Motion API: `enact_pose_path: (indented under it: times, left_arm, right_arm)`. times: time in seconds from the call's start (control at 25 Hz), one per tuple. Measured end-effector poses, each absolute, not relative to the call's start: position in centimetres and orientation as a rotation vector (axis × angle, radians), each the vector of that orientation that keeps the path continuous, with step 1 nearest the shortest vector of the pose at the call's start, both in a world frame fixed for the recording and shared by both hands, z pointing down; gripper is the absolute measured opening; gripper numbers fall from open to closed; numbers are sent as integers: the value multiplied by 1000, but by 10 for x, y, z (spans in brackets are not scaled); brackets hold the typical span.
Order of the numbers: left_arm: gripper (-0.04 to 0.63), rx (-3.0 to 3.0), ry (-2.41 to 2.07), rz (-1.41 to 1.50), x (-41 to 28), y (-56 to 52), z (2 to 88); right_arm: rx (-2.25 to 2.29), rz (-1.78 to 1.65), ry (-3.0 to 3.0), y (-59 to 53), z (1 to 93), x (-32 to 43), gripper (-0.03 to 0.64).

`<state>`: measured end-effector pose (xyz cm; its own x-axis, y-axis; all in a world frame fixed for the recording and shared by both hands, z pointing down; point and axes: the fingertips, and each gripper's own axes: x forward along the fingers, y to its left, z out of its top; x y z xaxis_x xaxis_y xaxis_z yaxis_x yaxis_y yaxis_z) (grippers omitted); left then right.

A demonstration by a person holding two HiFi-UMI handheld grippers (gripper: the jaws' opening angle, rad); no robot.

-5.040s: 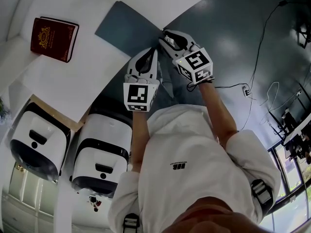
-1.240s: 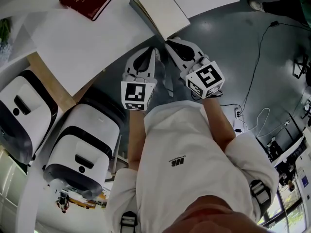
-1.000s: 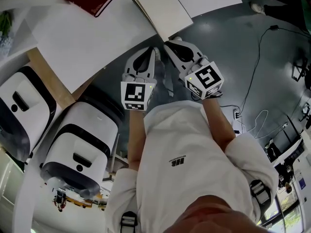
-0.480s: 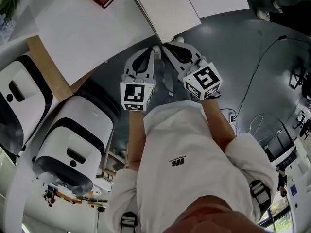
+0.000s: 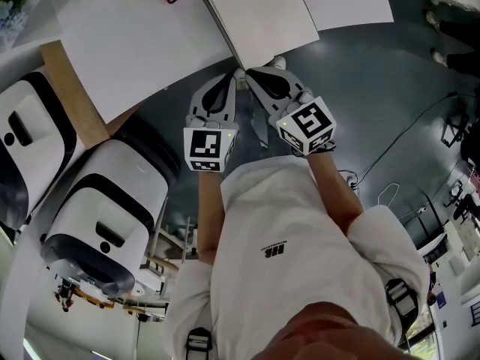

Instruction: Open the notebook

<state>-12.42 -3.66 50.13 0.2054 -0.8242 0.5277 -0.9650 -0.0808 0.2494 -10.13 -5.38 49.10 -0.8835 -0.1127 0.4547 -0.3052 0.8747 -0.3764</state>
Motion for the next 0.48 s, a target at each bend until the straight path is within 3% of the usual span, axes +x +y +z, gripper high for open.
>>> enact_pose_path:
  times: [0.48]
  left_arm:
    - [0, 1879, -1692, 324, -141, -22, 511]
  right_arm:
    - [236, 620, -2592, -39, 509, -123, 3]
